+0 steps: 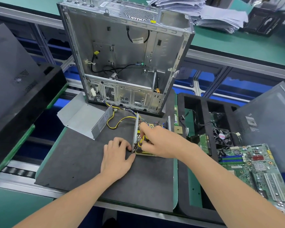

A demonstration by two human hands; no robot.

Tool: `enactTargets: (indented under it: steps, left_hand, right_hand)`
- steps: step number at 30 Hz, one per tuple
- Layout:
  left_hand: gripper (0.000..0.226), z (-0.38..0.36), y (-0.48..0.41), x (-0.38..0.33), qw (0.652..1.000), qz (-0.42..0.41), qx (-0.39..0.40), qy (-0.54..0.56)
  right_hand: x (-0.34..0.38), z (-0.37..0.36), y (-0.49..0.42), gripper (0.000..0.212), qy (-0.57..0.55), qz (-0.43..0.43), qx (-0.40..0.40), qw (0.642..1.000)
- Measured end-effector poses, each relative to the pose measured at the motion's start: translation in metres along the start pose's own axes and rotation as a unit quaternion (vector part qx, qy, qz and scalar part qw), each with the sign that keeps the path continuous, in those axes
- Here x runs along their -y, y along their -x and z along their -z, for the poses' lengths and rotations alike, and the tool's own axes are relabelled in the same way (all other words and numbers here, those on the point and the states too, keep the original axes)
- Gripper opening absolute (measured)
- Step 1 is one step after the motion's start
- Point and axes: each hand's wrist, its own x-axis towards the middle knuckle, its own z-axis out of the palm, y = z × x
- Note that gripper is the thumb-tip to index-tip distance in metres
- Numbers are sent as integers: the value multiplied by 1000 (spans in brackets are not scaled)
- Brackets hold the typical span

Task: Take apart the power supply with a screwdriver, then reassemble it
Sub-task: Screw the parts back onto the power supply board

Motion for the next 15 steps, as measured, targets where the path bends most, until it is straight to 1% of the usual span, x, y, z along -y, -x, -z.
enactTargets:
  steps: [6, 9, 12, 15]
  left_hand:
    - [20, 0, -1, -5, 999, 1, 11, -35]
    - [22, -1, 0, -8, 999, 3, -1, -53]
    - [25, -4, 0, -10, 997, -5, -13, -74]
    - [26, -4, 0, -5, 998, -12, 2, -65]
  right_hand:
    - [2, 2, 2, 19, 5, -8, -13, 1000]
    - [2, 6, 4, 19, 11, -16, -33, 999]
    - [1, 7, 7, 19, 9, -17, -34, 999]
    - [2, 7, 7, 19, 2, -15, -33, 999]
